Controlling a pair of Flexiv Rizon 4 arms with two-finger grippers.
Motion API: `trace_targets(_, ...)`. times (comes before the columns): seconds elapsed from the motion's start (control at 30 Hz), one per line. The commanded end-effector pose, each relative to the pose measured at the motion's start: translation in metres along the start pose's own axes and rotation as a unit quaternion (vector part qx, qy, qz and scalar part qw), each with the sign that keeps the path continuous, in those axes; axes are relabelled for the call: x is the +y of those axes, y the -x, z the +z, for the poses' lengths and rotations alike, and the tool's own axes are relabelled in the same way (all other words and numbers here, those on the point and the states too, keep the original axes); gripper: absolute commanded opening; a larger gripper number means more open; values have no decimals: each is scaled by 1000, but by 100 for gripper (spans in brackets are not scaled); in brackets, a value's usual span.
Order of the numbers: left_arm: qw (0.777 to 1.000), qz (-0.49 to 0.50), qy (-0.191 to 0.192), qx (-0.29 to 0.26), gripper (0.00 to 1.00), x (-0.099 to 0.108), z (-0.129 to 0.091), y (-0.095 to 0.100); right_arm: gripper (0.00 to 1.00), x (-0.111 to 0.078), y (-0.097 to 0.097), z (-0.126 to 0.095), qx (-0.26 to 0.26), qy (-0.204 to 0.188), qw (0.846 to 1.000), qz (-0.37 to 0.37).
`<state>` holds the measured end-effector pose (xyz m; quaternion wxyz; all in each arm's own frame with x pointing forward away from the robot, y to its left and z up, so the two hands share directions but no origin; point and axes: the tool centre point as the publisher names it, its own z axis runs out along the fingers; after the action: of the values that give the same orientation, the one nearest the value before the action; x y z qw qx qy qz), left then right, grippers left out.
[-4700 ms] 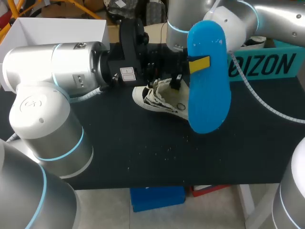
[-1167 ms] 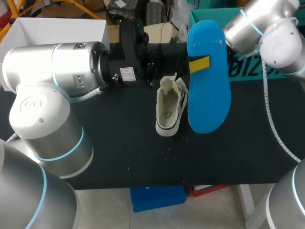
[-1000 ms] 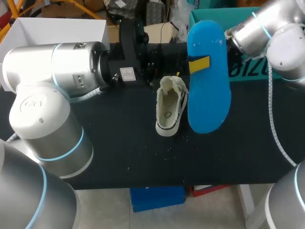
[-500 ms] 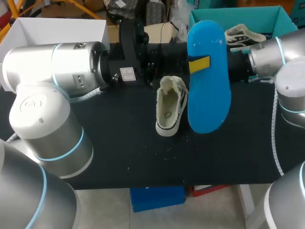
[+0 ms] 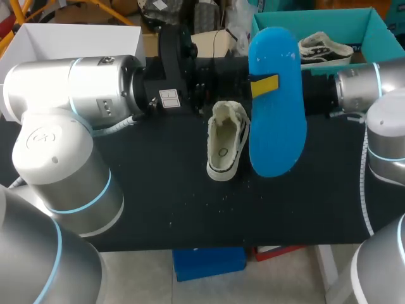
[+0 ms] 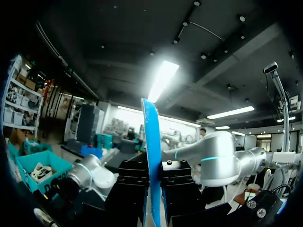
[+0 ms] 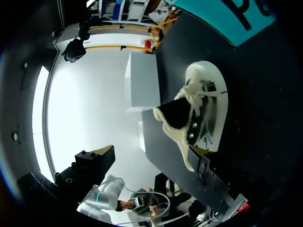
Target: Take the shoe out of the shoebox, open the shoe tongue, remove and reinsert the insole, then place the shoe into the shoebox
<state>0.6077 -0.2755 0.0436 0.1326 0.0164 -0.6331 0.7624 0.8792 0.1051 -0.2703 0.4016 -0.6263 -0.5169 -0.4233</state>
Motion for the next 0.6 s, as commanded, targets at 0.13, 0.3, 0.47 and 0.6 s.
trace_targets(0.13,1000,0,0,-2,0,1,1,-1,100,-2,-1,3,23,12,1000,-5)
trace_targets(0.3,1000,0,0,-2,0,1,1,-1,100,0,-2,3,41,18,999,-3)
trace_targets(0.47,1000,0,0,-2,0,1,1,-1,100,2,-6,1,74,20,997,-4)
trace_targets(0.6,1000,0,0,-2,0,1,1,-1,100,3,-7,0,87,20,996,-3)
